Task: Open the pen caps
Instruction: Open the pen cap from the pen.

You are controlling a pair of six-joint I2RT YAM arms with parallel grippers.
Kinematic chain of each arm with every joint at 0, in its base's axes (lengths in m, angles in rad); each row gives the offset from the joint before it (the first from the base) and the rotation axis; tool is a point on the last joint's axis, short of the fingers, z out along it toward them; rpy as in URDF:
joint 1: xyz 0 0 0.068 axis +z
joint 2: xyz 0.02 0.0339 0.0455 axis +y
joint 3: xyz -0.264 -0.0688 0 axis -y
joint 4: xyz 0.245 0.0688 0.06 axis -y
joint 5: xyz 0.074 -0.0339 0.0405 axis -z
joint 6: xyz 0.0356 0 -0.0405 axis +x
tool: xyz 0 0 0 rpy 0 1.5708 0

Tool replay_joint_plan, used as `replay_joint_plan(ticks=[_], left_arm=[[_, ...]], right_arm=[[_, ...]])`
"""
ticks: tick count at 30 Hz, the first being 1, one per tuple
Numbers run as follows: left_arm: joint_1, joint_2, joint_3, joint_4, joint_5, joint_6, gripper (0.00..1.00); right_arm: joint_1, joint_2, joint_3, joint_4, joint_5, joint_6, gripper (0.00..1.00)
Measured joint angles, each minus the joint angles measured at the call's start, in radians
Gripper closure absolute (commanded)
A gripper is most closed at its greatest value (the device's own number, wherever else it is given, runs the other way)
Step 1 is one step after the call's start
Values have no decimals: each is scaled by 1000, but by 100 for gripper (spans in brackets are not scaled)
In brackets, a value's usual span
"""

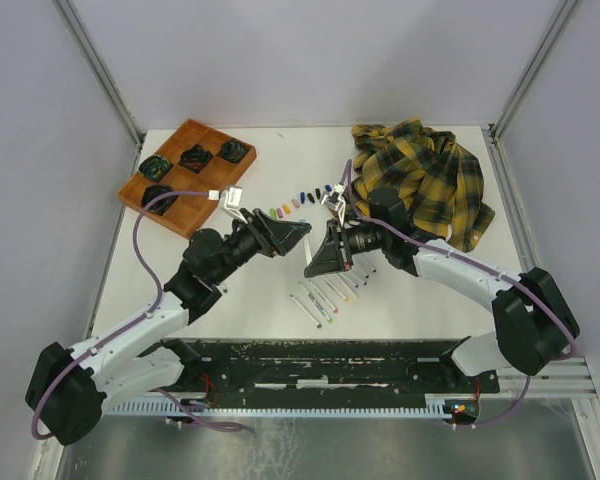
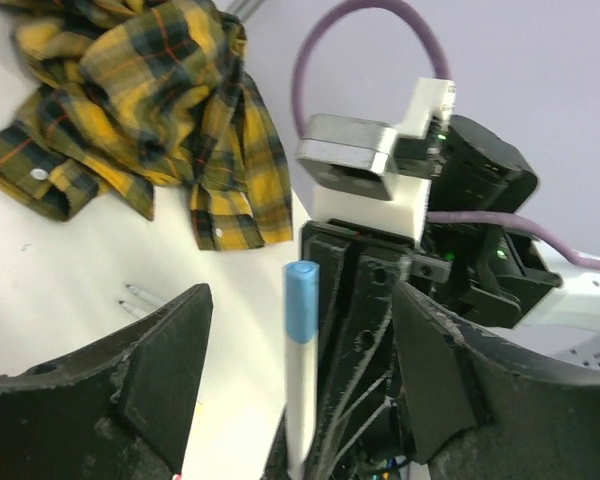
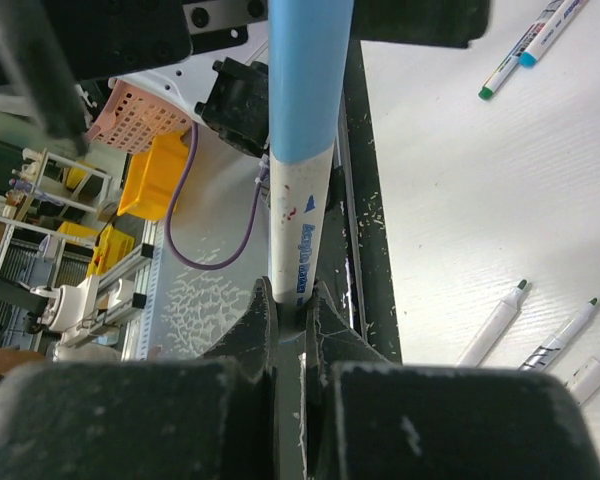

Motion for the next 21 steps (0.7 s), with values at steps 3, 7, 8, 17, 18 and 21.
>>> replay_joint_plan(ticks=[3,7,8,17,18,21], left_arm=[[2,18,28,-5,52,0,41],[6,40,50,-3,98,0,52],[9,48,51,-3,103,0,53],[22,92,64,-11,158,0,64],[24,96,68,-11,161,0,67],[29,108,72,-11,168,0,82]], right_arm=[[0,13,5,-18,-8,-11,100],[0,16,5,-40,-17,-23,100],[0,16,6,-43,-18,-26,100],[0,16,18,-72,-24,-47,100],[0,16,19,-74,-24,-50,100],[0,16,24,-82,-27,-58,100]])
